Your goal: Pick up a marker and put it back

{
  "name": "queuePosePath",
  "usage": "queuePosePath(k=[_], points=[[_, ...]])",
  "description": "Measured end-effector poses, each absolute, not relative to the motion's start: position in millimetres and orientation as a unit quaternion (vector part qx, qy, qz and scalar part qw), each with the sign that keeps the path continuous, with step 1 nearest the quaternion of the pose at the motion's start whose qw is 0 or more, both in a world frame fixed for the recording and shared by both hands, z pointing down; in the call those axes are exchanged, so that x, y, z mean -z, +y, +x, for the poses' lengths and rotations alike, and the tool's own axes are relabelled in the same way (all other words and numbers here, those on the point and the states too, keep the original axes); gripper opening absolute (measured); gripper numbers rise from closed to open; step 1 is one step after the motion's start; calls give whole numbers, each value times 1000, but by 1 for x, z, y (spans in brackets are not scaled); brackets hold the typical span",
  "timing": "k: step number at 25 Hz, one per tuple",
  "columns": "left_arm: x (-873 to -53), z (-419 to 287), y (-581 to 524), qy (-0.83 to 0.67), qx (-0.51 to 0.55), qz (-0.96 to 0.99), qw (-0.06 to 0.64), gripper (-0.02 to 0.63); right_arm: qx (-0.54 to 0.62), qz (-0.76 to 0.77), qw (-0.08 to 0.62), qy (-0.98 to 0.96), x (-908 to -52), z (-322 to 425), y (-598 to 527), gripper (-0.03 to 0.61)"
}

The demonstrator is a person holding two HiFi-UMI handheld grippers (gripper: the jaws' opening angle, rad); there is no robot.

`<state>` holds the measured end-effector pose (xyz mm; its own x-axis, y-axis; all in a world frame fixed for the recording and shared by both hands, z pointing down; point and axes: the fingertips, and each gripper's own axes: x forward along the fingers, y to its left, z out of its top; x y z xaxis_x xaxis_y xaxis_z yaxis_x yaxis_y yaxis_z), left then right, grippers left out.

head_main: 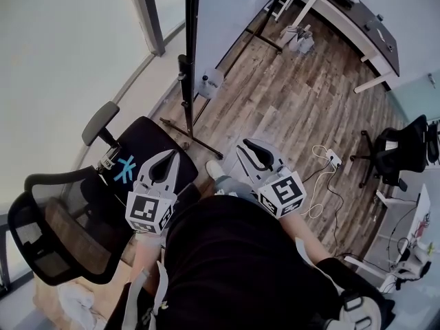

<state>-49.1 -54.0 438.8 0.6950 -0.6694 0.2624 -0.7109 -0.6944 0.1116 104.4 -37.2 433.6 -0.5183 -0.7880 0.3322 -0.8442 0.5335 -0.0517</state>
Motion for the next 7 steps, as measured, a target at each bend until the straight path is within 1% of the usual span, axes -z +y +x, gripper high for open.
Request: queuePosePath(k=[7], points=[[-440,-50,-54,-378,-103,915,101,9,-100,470,138,-866,-432,105,-38,80]])
